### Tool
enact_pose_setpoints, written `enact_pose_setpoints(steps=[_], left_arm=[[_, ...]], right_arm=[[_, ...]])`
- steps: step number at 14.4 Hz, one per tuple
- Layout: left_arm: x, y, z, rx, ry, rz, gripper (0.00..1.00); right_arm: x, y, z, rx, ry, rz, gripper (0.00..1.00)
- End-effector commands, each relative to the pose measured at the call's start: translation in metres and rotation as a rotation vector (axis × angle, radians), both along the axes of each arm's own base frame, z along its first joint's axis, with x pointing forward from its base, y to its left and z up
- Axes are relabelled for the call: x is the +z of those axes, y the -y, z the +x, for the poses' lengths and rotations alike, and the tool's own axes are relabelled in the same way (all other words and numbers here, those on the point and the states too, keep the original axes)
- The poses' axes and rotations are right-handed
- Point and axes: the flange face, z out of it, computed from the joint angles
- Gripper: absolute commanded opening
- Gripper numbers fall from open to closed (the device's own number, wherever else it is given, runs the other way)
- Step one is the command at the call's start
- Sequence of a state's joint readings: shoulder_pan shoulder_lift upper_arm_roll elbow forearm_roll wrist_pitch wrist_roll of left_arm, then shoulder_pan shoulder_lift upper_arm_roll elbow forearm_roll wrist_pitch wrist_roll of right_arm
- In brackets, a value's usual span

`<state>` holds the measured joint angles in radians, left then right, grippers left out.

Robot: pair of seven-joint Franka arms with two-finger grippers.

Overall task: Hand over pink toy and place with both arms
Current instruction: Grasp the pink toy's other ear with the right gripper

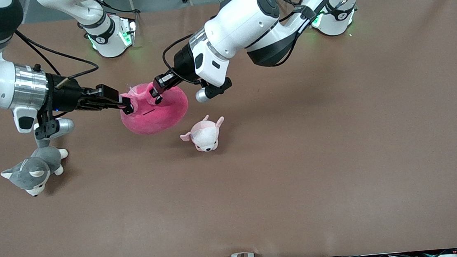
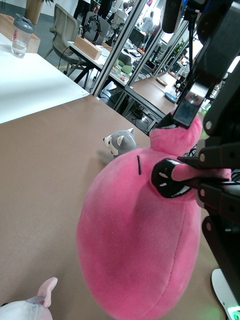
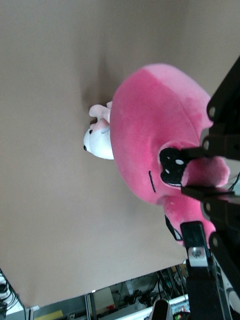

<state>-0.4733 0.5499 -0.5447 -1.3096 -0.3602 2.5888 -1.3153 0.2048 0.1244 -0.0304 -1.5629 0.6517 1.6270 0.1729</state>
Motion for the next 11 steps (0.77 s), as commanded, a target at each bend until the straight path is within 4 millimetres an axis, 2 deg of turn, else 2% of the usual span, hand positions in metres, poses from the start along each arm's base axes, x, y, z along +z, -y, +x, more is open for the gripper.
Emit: enact_pose_setpoints(steps=[1,2,5,6,7,8,11], left_arm=[[0.008,0.004,0.001,0.013,-0.006,-0.032,0.01],[0.008,0.003,0.002,0.014,-0.006,-0.032,0.02],[0.007,0.003,0.002,0.022,-0.016,-0.032,0.18],[0.009,0.003,0.002,0.023,-0.015,-0.032,0.33],[0.011,0.002,0.001,0.023,-0.005,-0.029,0.72],[0.014,0.002,0.000,0.020,0.004,-0.026,1.00],[0.016,-0.008,0.008,0.030,0.004,-0.014,1.00]], right_arm=[[0.000,-0.003,-0.002,0.010,0.000,-0.024,0.02],[0.000,-0.003,-0.002,0.009,-0.001,-0.024,0.01],[0.000,-0.003,-0.002,0.010,0.000,-0.024,0.01],[0.000,-0.003,-0.002,0.010,-0.001,-0.022,0.01],[0.000,-0.003,-0.002,0.010,-0.001,-0.022,0.01],[0.001,-0.005,-0.002,0.013,0.000,-0.022,0.01],[0.003,-0.003,-0.002,0.012,0.007,-0.022,0.00]])
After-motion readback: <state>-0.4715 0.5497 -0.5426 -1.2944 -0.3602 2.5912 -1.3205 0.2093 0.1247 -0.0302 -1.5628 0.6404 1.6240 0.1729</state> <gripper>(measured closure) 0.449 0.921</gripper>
